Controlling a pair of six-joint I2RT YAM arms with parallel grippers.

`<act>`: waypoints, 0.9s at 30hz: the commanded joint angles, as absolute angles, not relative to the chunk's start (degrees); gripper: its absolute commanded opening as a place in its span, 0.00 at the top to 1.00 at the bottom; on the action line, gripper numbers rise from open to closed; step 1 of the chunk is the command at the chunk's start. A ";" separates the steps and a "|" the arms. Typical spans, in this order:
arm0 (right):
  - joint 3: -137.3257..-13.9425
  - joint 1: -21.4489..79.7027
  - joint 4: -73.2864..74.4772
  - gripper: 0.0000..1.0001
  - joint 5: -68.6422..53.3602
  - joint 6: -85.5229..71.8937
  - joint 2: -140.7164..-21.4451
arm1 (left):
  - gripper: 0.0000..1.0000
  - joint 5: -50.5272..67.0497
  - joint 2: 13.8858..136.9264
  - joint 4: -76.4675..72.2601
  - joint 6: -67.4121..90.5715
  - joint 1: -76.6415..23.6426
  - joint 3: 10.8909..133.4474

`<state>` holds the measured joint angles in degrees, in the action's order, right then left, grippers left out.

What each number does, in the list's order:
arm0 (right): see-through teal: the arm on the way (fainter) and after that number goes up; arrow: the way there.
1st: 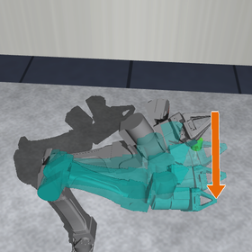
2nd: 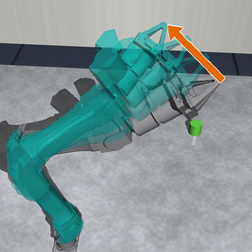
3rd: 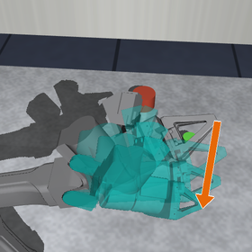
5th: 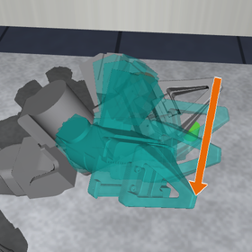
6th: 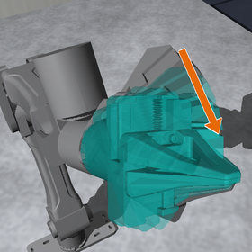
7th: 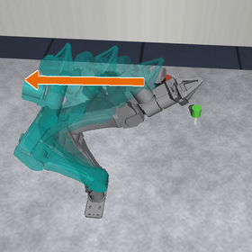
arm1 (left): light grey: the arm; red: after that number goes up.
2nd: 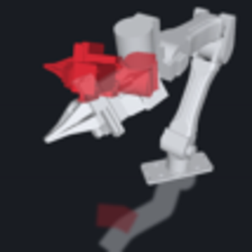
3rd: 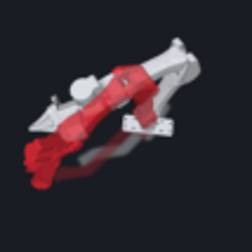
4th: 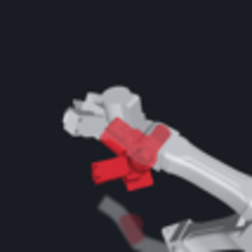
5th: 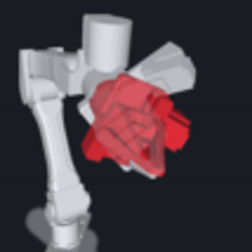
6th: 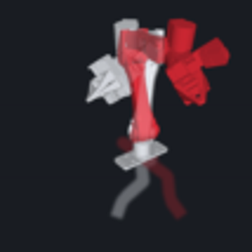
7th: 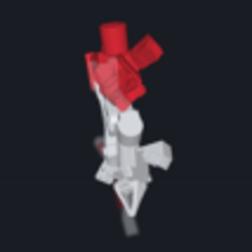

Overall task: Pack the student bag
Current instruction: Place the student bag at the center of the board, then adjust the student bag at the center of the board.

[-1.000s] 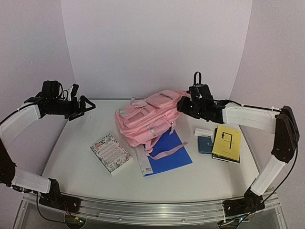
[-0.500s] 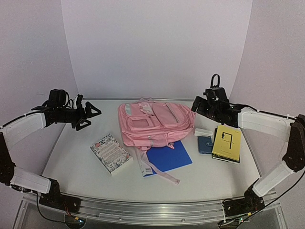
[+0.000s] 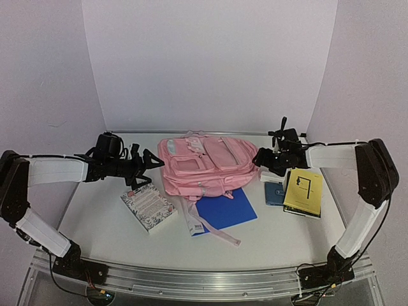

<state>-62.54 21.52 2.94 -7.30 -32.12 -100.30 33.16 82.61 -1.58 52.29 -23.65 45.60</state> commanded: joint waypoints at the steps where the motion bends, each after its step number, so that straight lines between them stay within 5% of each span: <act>1: -63.24 21.64 0.14 0.22 -12.07 -31.33 -103.61 | 0.01 32.68 86.42 -10.02 58.24 -25.21 45.96; 6: -62.49 21.60 -3.19 0.27 -13.06 -31.69 -105.62 | 0.05 32.28 89.26 -11.15 58.62 -26.40 46.66; 16: -61.91 21.61 -6.90 0.55 -16.44 -34.80 -108.45 | 0.25 33.91 97.14 -12.93 59.85 -27.31 50.76; 21: -61.47 21.69 -8.42 0.79 -19.10 -35.81 -108.57 | 0.47 34.33 98.93 -12.98 59.28 -27.51 52.99; 25: -60.97 21.63 -8.70 0.98 -20.44 -36.12 -107.23 | 0.74 33.16 98.08 -11.29 57.15 -27.54 54.90; 27: -60.56 21.73 -8.70 1.00 -21.80 -36.26 -105.44 | 0.86 32.54 97.28 -8.35 54.75 -27.51 57.16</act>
<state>-61.28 21.17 -5.94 -17.56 -36.00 -107.87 33.23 98.61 -9.92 58.49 -27.35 52.00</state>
